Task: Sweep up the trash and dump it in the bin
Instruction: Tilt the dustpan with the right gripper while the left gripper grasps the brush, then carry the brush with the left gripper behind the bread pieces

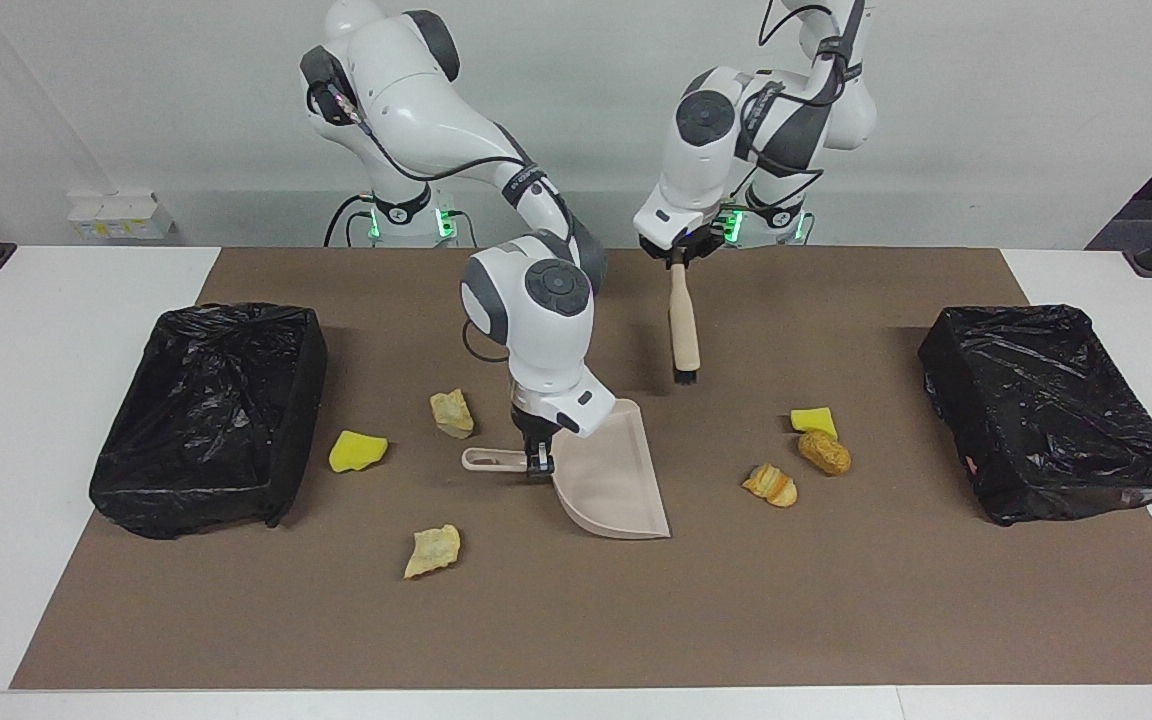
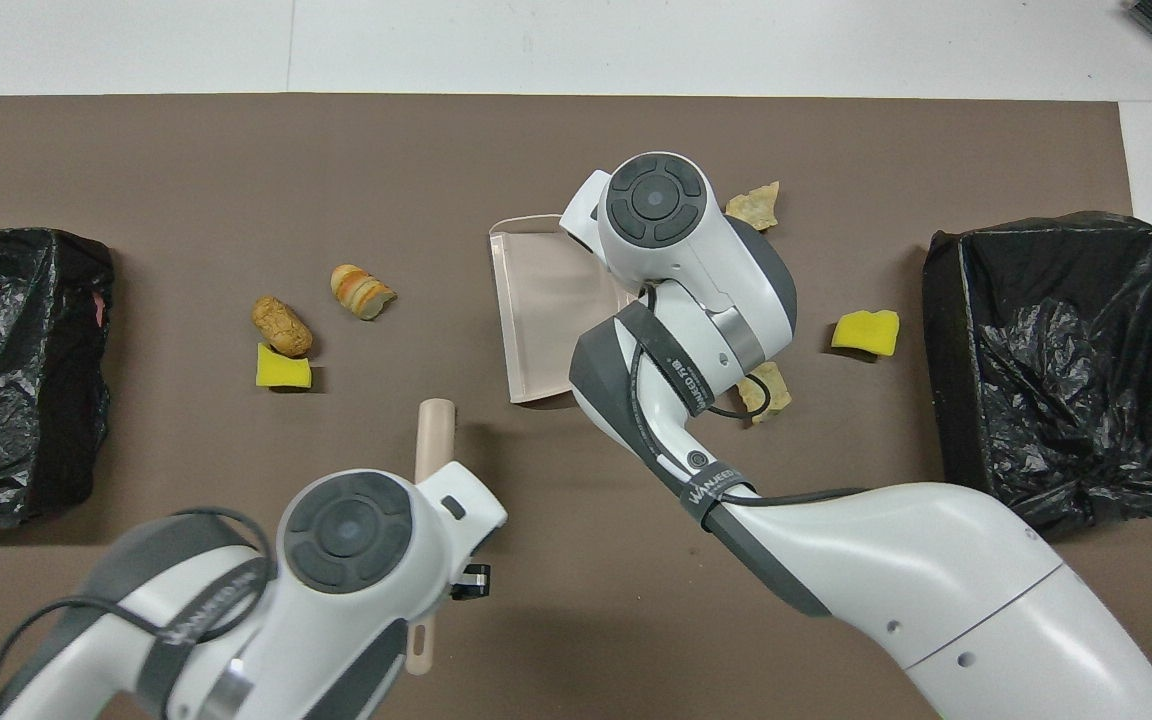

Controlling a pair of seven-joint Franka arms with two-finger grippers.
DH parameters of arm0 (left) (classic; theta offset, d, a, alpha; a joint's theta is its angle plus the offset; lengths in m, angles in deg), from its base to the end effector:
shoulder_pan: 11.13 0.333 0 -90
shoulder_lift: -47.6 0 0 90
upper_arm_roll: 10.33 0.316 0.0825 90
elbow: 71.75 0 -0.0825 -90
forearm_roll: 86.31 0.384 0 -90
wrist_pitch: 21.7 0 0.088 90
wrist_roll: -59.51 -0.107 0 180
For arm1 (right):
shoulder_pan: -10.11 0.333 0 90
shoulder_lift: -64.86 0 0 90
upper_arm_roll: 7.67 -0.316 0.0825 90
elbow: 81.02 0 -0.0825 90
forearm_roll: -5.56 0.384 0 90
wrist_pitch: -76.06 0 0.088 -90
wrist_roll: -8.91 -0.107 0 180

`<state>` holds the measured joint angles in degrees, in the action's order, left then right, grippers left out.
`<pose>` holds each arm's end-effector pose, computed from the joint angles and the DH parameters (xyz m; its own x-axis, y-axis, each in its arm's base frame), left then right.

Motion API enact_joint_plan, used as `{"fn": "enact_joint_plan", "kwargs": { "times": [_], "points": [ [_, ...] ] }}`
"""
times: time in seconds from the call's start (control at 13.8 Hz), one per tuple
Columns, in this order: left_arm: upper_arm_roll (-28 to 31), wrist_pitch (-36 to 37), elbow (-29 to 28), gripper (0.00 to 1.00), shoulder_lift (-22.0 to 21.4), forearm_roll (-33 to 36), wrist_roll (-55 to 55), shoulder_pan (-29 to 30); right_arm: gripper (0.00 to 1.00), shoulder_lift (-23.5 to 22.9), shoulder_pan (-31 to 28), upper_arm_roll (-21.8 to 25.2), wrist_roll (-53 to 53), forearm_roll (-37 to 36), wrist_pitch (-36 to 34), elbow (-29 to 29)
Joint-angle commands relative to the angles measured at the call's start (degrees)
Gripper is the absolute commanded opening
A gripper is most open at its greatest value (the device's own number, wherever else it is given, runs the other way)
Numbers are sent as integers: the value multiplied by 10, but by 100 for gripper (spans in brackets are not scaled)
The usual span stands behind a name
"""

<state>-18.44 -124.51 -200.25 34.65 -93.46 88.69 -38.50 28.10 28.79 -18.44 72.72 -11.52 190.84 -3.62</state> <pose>0.3628 -0.2739 0.4437 0.9706 -0.0552 -0.2343 -0.0659 -0.9971 -0.0383 0.6572 0.3170 0.3553 -0.1336 0.9815 -0.1368 0.9856 0.1461 0.0853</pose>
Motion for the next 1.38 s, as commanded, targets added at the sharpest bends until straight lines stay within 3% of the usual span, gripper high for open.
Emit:
{"fn": "enact_joint_plan", "kwargs": {
  "times": [0.0,0.36,0.51,0.72,0.87,1.01,1.3],
  "points": [
    [-6,47,32,0,-27,-11,-79,109,0,-3,-1,-7,-1,-6,12,6],
    [-3,-16,67,0,22,-5,-212,287,0,-2,0,-7,-10,-4,20,6],
    [-3,-17,110,0,69,7,-235,326,0,-2,1,-7,-10,-4,20,6],
    [-3,-20,159,0,136,52,-239,335,0,-2,2,-7,-10,-5,20,6],
    [-3,-43,134,0,161,60,-232,328,0,-2,2,-7,-11,-5,19,6],
    [-5,-90,79,0,144,60,-208,326,0,-2,2,-7,-14,-5,19,6],
    [-7,-111,49,0,147,54,-148,285,0,-2,2,-7,-18,-5,24,6]
  ]
}}
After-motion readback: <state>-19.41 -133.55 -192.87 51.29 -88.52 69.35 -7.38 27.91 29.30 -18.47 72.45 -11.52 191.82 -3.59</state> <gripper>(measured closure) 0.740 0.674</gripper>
